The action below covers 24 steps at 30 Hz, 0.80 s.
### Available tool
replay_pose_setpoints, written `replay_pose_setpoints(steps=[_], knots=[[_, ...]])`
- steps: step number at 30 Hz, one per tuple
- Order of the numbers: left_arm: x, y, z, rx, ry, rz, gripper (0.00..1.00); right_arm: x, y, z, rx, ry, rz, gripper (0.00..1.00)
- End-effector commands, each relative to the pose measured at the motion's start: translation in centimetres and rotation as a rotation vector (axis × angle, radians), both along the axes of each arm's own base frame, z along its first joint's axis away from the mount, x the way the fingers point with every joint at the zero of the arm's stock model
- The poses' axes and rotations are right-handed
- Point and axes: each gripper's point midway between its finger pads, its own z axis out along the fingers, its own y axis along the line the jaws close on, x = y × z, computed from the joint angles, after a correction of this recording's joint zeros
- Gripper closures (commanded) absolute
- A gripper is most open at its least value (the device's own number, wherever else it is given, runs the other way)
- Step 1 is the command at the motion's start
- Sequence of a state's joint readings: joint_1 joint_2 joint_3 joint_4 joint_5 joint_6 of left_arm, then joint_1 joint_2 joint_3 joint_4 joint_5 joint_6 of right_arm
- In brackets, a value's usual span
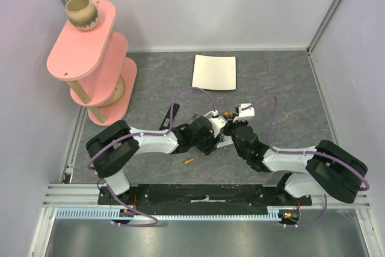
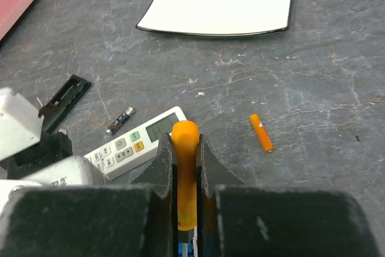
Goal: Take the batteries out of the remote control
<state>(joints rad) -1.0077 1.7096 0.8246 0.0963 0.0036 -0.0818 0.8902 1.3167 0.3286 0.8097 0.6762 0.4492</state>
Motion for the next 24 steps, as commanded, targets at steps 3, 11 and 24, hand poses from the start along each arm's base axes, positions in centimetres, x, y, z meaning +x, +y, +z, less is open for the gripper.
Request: replay_pose_setpoints(steps=[3, 11, 24], knots=[[-4.9, 4.5, -4.7, 0.154, 0.232, 0.129, 0.97, 1.0, 1.8, 2.2, 0.081, -0.061, 0.016, 1.0], [-5.4, 5.1, -5.4, 0.155, 0.248, 0.198, 0.98, 1.5, 1.3, 2.0, 0.089, -0.083, -0.032, 1.0], [-5.9, 5.0, -5.7, 0.155, 0.256, 0.19, 0.98, 1.9, -0.7, 1.9, 0.086, -0.115, -0.133, 1.0]])
